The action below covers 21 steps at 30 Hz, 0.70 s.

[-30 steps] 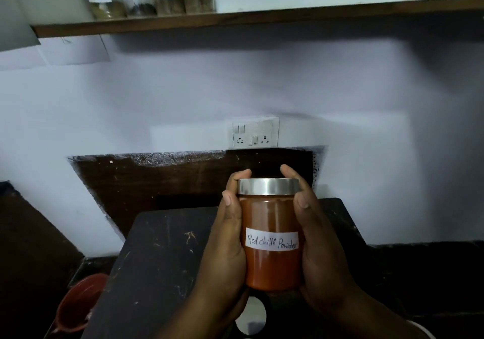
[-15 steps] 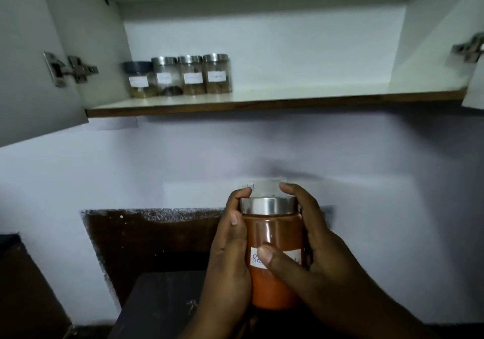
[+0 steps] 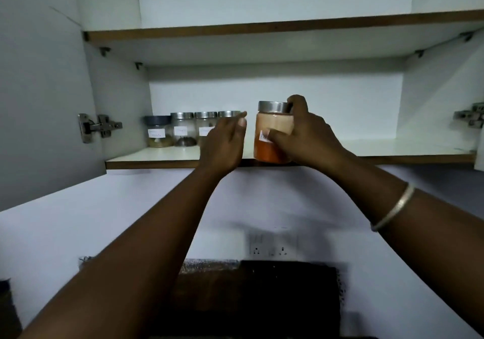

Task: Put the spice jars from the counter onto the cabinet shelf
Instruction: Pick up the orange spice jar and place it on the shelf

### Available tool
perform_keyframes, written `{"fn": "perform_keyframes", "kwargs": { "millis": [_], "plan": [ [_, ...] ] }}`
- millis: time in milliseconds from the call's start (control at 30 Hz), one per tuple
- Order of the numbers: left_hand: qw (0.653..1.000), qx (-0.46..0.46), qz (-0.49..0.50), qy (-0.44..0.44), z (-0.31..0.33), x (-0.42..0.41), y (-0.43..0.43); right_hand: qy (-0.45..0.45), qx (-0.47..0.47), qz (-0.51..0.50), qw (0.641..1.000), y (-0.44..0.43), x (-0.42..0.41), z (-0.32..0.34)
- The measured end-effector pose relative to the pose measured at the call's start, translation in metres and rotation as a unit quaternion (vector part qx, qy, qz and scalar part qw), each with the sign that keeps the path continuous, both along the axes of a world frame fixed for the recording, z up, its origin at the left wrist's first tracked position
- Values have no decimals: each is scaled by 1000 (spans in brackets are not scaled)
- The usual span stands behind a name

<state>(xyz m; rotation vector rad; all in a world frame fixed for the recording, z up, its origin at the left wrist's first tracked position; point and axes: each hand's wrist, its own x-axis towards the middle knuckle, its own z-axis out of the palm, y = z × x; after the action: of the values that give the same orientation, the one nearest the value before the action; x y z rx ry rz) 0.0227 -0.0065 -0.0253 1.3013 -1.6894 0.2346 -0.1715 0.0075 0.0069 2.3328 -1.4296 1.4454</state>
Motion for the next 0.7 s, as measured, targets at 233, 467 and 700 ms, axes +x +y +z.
{"fn": "perform_keyframes", "kwargs": {
  "millis": [233, 467, 700],
  "plan": [
    [945, 218, 157, -186, -13, 27, -52, 96, 85, -57, 990, -98, 28, 12],
    [943, 207, 153, -210, -15, 31, -62, 110, 132, -37, 984, -174, 65, 22],
    [945, 177, 145, -234, -18, 34, -70, 119, 159, -46, 979, -225, 93, 26]
  ]
}}
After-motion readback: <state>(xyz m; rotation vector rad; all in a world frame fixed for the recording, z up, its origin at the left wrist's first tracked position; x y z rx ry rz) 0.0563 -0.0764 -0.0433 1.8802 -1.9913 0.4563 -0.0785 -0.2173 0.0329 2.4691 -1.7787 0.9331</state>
